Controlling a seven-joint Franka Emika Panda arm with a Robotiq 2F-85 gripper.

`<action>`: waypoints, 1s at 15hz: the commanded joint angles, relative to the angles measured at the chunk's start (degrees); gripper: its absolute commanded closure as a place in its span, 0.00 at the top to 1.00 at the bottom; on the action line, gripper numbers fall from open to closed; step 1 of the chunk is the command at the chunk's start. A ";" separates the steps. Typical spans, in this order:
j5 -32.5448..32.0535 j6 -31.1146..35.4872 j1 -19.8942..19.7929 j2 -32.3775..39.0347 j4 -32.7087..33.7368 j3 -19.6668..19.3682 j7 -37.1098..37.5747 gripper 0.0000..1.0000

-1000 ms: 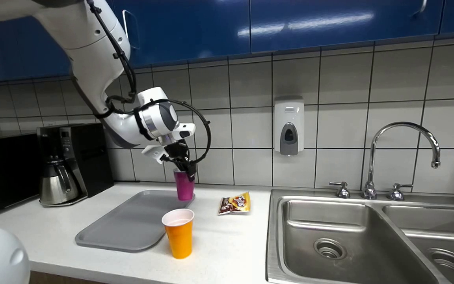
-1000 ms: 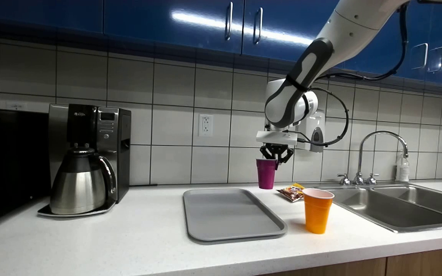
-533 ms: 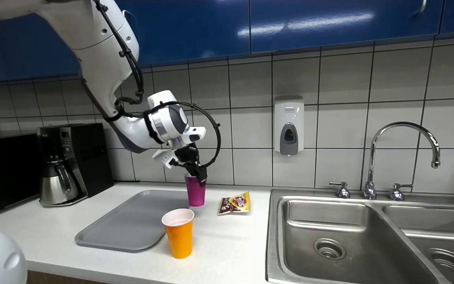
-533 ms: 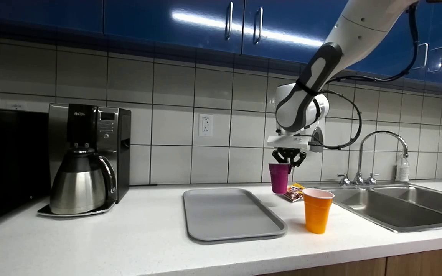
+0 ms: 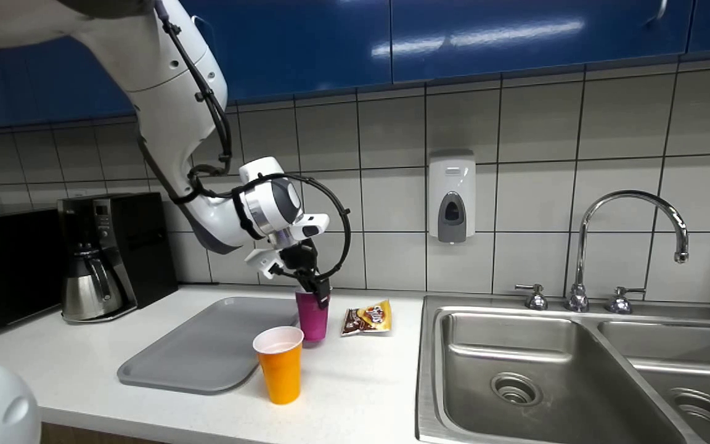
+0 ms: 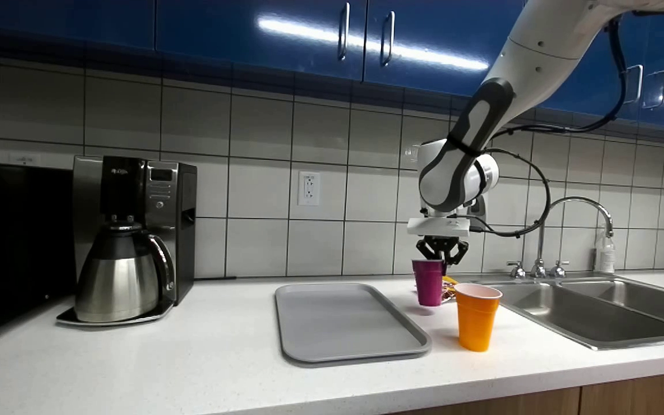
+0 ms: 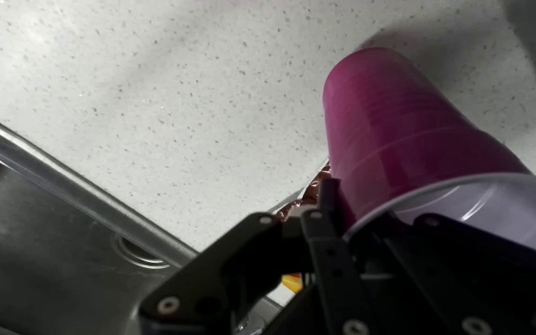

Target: Remove the cups from the grey tray.

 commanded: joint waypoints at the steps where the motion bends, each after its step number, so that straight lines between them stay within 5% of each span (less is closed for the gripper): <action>1: -1.46 1.07 -0.61 1.45 0.29 -0.30 2.18 0.01; 3: -1.12 1.15 -0.60 2.22 0.52 -0.60 1.95 0.01; 4: -1.13 1.14 -0.48 2.40 0.57 -0.79 2.06 0.30; 6: -1.32 1.18 -0.30 2.27 0.62 -1.11 2.15 0.36; 15: -2.23 1.00 0.36 -1.29 -1.30 -1.61 2.50 1.00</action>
